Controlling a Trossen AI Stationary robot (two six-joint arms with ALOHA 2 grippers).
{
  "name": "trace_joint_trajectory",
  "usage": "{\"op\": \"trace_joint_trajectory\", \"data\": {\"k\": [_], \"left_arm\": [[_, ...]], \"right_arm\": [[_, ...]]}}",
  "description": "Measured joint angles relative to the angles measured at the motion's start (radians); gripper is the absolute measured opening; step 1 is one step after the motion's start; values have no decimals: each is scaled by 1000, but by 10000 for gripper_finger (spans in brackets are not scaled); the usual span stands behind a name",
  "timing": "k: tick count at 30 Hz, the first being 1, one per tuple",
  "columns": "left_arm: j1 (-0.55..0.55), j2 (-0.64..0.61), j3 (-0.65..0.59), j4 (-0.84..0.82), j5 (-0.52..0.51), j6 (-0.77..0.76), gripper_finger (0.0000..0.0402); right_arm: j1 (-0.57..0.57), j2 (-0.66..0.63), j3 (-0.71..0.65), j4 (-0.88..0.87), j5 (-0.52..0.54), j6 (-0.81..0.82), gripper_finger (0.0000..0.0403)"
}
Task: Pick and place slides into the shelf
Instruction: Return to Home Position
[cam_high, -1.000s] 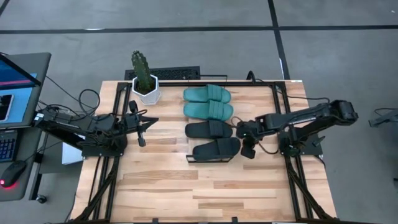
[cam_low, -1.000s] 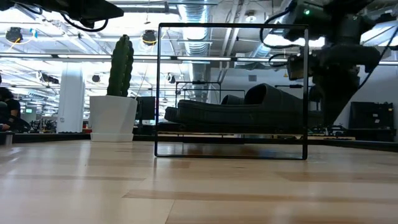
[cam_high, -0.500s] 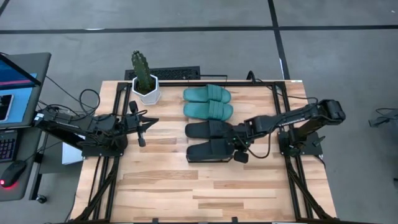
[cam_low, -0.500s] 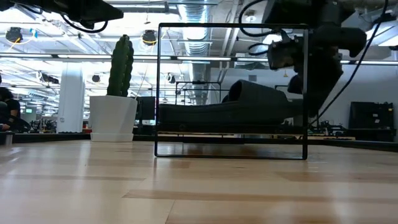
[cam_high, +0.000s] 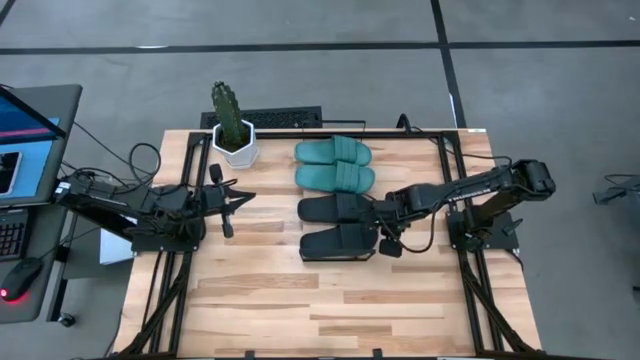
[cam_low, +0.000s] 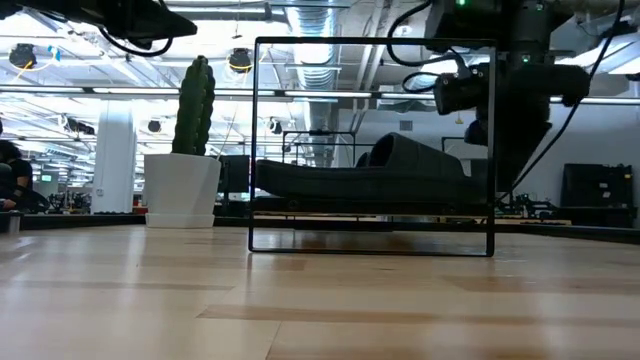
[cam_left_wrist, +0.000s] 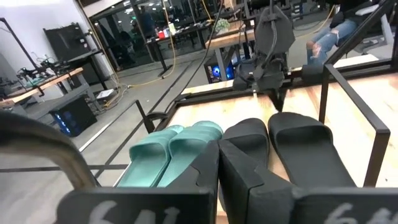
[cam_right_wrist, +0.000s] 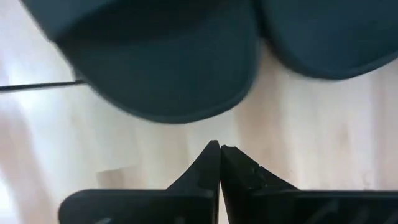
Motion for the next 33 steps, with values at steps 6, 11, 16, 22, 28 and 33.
{"op": "trace_joint_trajectory", "data": {"k": [6, 11, 16, 22, 28, 33], "left_arm": [[0, -52, 0, 19, 2, 34, 0], [-1, -127, -26, 29, 52, 24, 0], [-1, -215, -158, 146, 54, 4, 0], [-3, -304, -297, 264, 61, -32, 0], [-5, -361, -376, 288, 61, -53, 0], [-6, -385, -426, 289, 89, -67, 0]], "right_arm": [[2, -134, -18, 95, 138, -136, 0], [-4, -395, -157, 353, 145, -261, 0], [-33, -696, -419, 690, 101, -303, 0], [-46, -940, -706, 1007, 36, -297, 0], [-44, -1011, -868, 1155, 36, -287, 0], [-44, -1006, -920, 1164, 35, -271, 0]]}}
